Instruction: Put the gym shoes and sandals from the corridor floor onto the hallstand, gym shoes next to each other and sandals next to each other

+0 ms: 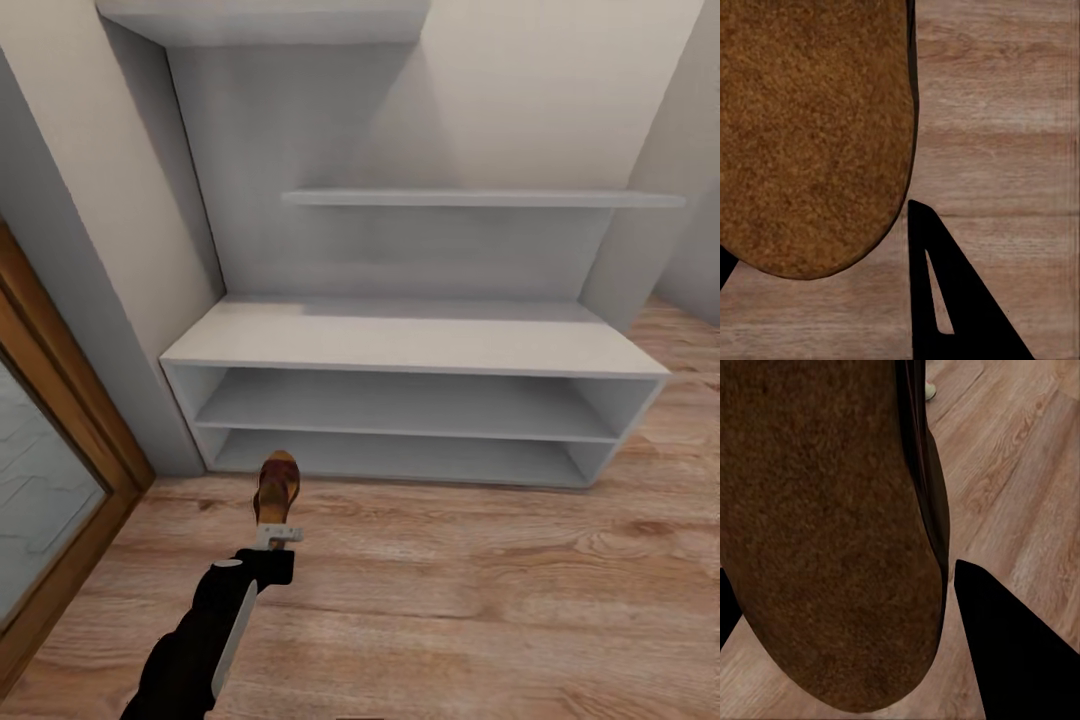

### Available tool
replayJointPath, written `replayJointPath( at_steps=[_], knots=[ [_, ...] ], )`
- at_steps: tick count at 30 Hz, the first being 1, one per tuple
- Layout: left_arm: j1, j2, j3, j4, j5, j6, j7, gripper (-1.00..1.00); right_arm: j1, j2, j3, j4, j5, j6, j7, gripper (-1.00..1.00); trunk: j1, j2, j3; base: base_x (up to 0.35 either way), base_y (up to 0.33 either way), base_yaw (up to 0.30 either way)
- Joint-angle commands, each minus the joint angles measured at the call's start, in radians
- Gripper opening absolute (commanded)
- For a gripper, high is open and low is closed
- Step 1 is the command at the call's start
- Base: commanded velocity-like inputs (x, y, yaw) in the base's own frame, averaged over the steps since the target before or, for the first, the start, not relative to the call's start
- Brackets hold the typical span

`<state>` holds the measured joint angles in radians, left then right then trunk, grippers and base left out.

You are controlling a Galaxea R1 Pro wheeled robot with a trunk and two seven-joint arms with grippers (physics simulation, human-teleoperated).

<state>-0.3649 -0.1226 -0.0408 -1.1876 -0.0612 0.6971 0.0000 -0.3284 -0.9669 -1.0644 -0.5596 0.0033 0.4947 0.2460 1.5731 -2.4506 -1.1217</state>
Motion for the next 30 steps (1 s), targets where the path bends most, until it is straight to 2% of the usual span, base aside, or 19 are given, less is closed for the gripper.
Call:
replayJointPath(
  at_steps=[1, 13, 30],
  knots=[
    [-0.001, 0.000, -0.001, -0.002, -0.006, 0.006, 0.000, -1.00, -0.002, 0.000, -0.005, 0.000, -0.001, 0.005, 0.003, -1.00, 0.000, 0.000, -0.001, 0.131, -0.349, 0.000],
    [-0.004, 0.000, -0.001, -0.003, -0.007, 0.006, 0.000, -1.00, -0.002, 0.000, -0.005, 0.000, -0.001, 0.005, 0.001, -1.00, 0.000, 0.000, -0.001, 0.180, -0.331, 0.000],
    [-0.016, 0.001, -0.001, -0.001, -0.006, 0.006, -0.002, -1.00, -0.002, 0.000, -0.005, 0.000, -0.001, 0.005, 0.001, -1.00, 0.000, 0.000, -0.001, 0.314, -0.213, 0.000]
  ],
)
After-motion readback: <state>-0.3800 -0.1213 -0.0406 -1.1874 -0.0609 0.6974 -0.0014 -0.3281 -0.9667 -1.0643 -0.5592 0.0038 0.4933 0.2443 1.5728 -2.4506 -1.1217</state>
